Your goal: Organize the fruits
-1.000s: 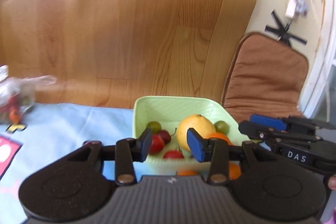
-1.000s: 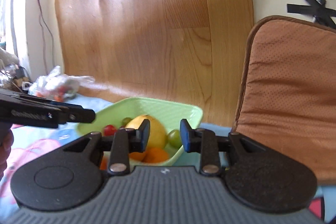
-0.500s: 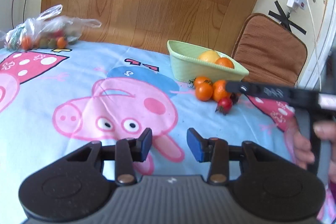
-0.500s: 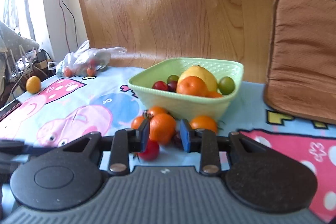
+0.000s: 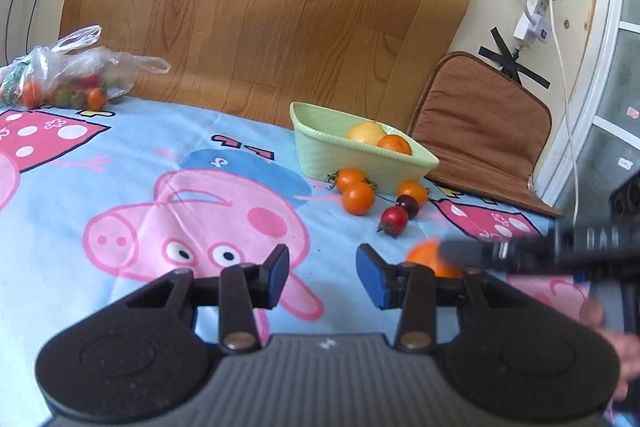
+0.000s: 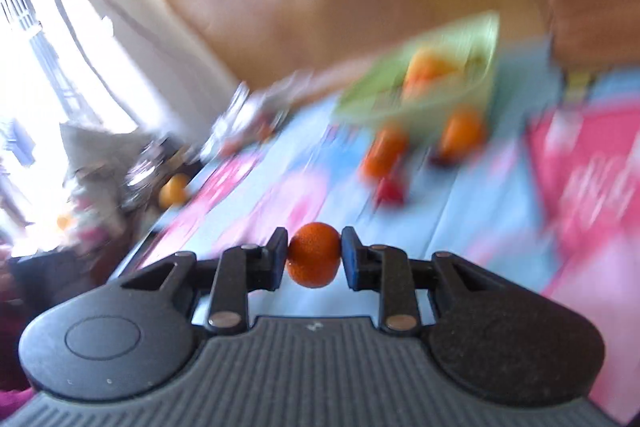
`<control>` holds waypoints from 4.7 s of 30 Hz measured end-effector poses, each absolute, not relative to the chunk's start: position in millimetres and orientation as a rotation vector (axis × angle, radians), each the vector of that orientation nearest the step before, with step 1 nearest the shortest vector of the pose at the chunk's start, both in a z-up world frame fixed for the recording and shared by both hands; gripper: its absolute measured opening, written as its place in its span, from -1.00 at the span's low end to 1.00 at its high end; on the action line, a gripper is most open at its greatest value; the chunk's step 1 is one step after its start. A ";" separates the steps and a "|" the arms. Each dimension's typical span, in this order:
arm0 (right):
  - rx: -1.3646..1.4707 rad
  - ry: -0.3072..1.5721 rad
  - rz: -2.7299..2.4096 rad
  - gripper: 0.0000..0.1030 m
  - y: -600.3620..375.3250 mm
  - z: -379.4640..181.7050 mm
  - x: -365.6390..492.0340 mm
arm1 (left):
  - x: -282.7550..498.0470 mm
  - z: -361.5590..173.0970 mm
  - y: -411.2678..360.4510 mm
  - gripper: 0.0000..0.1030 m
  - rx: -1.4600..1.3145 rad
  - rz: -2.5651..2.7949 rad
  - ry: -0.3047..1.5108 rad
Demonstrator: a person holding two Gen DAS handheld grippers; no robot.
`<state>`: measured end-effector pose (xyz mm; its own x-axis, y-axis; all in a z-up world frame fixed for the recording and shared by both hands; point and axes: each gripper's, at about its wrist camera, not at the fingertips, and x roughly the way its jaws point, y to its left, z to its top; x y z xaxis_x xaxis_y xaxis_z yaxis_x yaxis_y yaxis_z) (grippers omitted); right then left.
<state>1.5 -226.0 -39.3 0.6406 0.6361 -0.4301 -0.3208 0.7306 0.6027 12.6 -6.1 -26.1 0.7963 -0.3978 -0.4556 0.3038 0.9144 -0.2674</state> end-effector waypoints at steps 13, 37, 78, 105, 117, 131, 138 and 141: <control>0.414 0.504 0.296 -0.32 -268.1 -21.1 15.9 | 1.0 -21.0 -38.7 -0.13 -0.149 -0.483 0.532; 0.338 0.572 0.216 -0.34 -266.8 -33.6 60.5 | 9.4 -32.8 -69.5 -0.26 -0.056 -0.487 0.619; -0.033 0.544 0.408 -0.35 -161.6 -50.0 -94.3 | -47.0 -41.0 -14.4 -0.23 -0.094 -0.461 0.550; -0.044 0.526 0.367 -0.38 -161.7 -50.6 -104.0 | -61.3 -41.0 -23.7 -0.24 -0.029 -0.422 0.533; -0.053 0.534 0.352 -0.37 -162.7 -50.8 -106.6 | -64.2 -42.3 -26.3 -0.22 -0.004 -0.409 0.527; -0.034 0.533 0.364 -0.36 -163.9 -51.4 -106.0 | -65.4 -37.8 -27.9 -0.12 -0.023 -0.396 0.555; -0.030 0.532 0.366 -0.36 -164.4 -51.3 -106.2 | -71.2 -30.3 -26.0 -0.12 -0.028 -0.392 0.526; -0.033 0.532 0.365 -0.36 -164.8 -51.2 -106.2 | -69.9 -30.7 -26.4 -0.12 -0.024 -0.393 0.527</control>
<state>-106.2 -164.8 -51.2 0.7991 0.3318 -0.5014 -0.3488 0.9351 0.0629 -69.9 -26.4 -30.7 0.7916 -0.3709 -0.4855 0.3589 0.9254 -0.1218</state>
